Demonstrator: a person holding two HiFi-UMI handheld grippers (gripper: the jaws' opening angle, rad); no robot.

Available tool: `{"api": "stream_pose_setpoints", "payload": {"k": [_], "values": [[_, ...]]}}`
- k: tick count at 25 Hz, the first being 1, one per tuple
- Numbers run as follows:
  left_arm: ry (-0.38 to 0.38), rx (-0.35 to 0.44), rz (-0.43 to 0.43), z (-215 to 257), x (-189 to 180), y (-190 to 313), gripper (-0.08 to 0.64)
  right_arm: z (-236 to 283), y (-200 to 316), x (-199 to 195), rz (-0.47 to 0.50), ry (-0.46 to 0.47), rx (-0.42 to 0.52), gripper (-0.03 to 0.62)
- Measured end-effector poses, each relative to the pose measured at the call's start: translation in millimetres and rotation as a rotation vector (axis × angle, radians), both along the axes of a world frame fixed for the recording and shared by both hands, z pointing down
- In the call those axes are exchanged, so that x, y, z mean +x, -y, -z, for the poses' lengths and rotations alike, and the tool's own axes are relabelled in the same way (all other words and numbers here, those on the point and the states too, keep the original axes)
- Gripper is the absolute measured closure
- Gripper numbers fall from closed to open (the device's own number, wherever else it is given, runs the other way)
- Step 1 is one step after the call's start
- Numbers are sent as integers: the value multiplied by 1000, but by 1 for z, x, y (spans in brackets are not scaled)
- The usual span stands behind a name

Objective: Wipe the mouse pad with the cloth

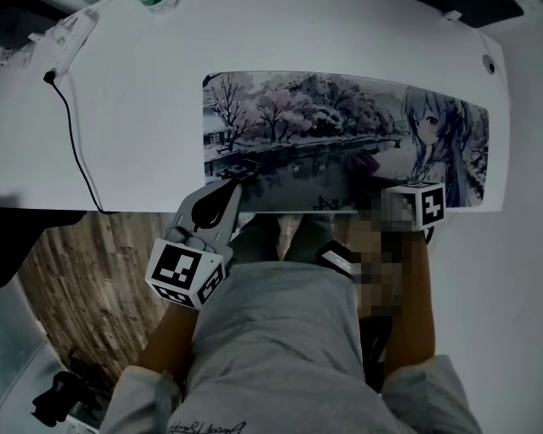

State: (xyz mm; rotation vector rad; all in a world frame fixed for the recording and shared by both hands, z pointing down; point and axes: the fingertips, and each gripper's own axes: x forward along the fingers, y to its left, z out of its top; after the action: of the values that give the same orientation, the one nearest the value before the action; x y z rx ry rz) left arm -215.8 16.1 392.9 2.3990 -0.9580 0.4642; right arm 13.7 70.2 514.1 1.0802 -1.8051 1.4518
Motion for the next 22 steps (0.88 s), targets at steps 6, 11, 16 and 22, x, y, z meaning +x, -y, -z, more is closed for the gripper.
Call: {"api": "stream_pose_setpoints", "payload": {"k": [6, 11, 16, 22], "values": [[-1, -7, 32, -2, -15, -2, 546, 2, 3, -31, 77, 11, -6, 502], [-5, -12, 55, -5, -25, -4, 546, 2, 6, -55, 128, 29, -5, 502], [-2, -16, 81, -7, -37, -6, 546, 2, 7, -81, 188, 31, 2, 502], [1, -19, 113, -8, -50, -9, 546, 2, 9, -116, 252, 73, 4, 502]]}}
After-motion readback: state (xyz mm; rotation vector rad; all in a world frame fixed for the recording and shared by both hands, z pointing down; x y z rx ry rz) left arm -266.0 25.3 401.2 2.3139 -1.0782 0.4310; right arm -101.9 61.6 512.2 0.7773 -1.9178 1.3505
